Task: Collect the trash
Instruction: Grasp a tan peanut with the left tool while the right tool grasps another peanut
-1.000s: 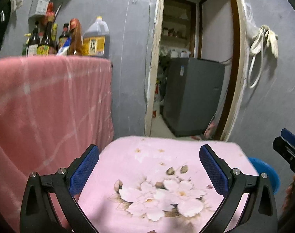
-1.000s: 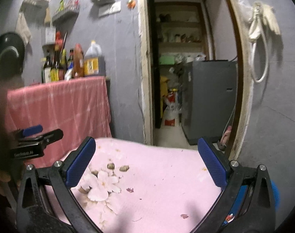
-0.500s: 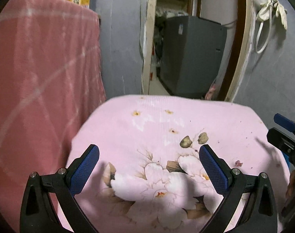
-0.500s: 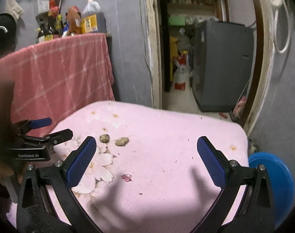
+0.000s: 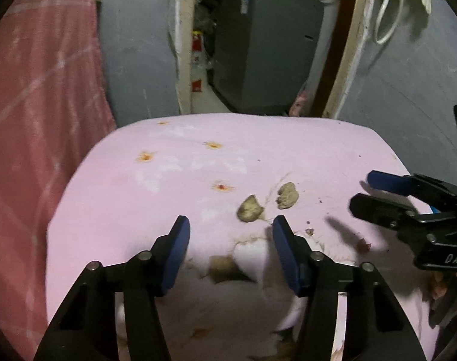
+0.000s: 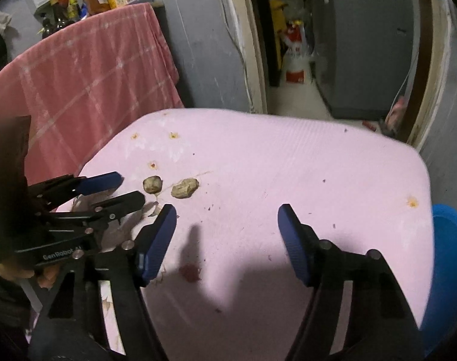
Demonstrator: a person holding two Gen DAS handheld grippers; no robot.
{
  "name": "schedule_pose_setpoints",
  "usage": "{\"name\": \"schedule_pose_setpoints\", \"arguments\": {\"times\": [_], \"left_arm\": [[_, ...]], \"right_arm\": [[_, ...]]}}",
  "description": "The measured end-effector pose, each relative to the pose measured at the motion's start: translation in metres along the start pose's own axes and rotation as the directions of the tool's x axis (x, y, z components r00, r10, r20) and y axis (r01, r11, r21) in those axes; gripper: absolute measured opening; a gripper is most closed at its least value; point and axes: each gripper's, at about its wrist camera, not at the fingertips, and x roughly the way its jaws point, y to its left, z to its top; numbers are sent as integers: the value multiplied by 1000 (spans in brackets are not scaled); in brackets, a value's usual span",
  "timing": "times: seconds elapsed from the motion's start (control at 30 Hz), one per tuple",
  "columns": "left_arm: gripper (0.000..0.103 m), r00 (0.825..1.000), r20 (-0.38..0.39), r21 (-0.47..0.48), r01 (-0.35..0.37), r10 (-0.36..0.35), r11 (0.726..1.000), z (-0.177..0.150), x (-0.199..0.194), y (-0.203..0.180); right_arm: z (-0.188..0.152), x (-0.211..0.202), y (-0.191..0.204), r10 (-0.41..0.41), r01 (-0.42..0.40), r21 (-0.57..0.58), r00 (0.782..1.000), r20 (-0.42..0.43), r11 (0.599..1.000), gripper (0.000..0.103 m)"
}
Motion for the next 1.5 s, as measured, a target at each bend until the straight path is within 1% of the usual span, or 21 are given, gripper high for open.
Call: {"name": "schedule_pose_setpoints", "arguments": {"times": [0.07,0.1,0.17,0.23,0.27,0.37,0.4,0.53,0.67,0.73,0.8,0.87,0.9,0.93,1.03,1.07,1.13,1.17,1.3,1.5], "left_arm": [[46,1000,-15,0,7,-7,1000,4,4,-2],[43,1000,-19,-2,8,-8,1000,5,6,-2],[38,1000,-26,-6,12,-12,1000,9,8,0],[29,999,-30,-13,15,-15,1000,11,12,2],[28,999,-31,-17,18,-19,1000,13,13,3],[17,997,-38,-39,67,-68,997,15,19,8],[16,996,-44,-47,82,-84,996,15,21,9],[16,995,-26,-63,93,-95,994,19,18,12],[15,996,-8,-114,84,-85,990,16,11,20],[15,997,3,-147,72,-72,986,15,6,29],[15,997,15,-191,78,-77,979,14,3,40],[16,996,25,-231,91,-87,969,12,-1,45],[15,996,29,-253,92,-88,963,12,-3,49],[15,996,30,-259,90,-85,962,12,-4,50],[15,997,35,-265,81,-74,961,12,-9,51],[15,997,35,-267,80,-73,960,12,-10,51],[15,997,37,-274,81,-74,958,11,-12,51],[15,996,38,-276,82,-75,958,10,-13,50],[16,994,76,-263,101,-84,959,8,-22,45],[15,987,138,-226,109,-79,968,8,-43,33]], "right_arm": [[0,2,0,7,-7,6,1000,-11,1000,63],[0,3,0,9,-9,7,1000,-15,1000,61],[1,5,2,12,-12,5,1000,-21,1000,59],[1,6,3,11,-11,1,1000,-28,1000,58],[2,8,3,10,-10,1,999,-33,1000,57],[3,11,4,5,-5,2,999,-49,1000,57],[4,12,4,2,-2,3,999,-52,1000,57],[5,16,10,-10,9,-17,998,-62,1000,56],[8,21,17,-16,12,-48,997,-76,999,54],[10,25,21,-8,3,-57,997,-82,998,53],[14,31,25,17,-23,-63,996,-90,998,51],[16,39,29,27,-36,-75,994,-107,997,46],[17,43,31,26,-36,-85,993,-117,996,45],[18,45,33,25,-35,-90,993,-119,995,42],[23,52,39,23,-38,-116,992,-126,993,30],[22,55,41,20,-37,-126,991,-131,991,27],[22,56,45,8,-27,-147,991,-134,989,24],[20,54,47,6,-27,-159,991,-131,987,21],[16,45,47,1,-19,-168,994,-108,986,21],[12,19,44,10,-12,-151,1000,-16,988,20]]}}
